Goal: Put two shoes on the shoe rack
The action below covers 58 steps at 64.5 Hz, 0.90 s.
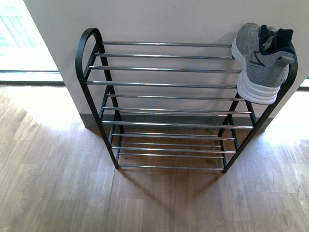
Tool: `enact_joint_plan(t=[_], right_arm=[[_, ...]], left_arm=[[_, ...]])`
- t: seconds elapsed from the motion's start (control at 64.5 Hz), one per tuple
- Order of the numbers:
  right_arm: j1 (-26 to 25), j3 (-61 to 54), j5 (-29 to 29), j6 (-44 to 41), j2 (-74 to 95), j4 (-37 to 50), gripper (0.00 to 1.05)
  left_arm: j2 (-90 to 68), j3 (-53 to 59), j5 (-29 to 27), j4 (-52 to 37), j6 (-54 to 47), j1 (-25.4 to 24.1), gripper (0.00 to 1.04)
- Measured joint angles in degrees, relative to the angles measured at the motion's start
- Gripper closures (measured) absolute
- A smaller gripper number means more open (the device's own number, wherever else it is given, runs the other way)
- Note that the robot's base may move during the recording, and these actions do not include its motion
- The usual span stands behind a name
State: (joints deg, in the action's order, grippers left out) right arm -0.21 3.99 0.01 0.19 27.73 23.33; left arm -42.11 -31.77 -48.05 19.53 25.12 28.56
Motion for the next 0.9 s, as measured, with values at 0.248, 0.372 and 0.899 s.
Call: enact_joint_plan(t=[0.248, 0.372, 0.899], right_arm=[[0.02, -1.88, -0.02, 0.00, -6.38, -4.48, 1.03], [0.04, -2.89, 0.00, 0.00, -8.81, -4.48, 1.03], [0.09, -2.89, 0.02, 0.00, -17.53, -13.11, 1.03]], left_arm=[[0.00, 0.00, -0.02, 0.00, 0.00, 0.00, 1.03], [0.00, 0.00, -0.02, 0.00, 0.00, 0.00, 1.03], [0.00, 0.00, -0.02, 0.00, 0.00, 0.00, 1.03]])
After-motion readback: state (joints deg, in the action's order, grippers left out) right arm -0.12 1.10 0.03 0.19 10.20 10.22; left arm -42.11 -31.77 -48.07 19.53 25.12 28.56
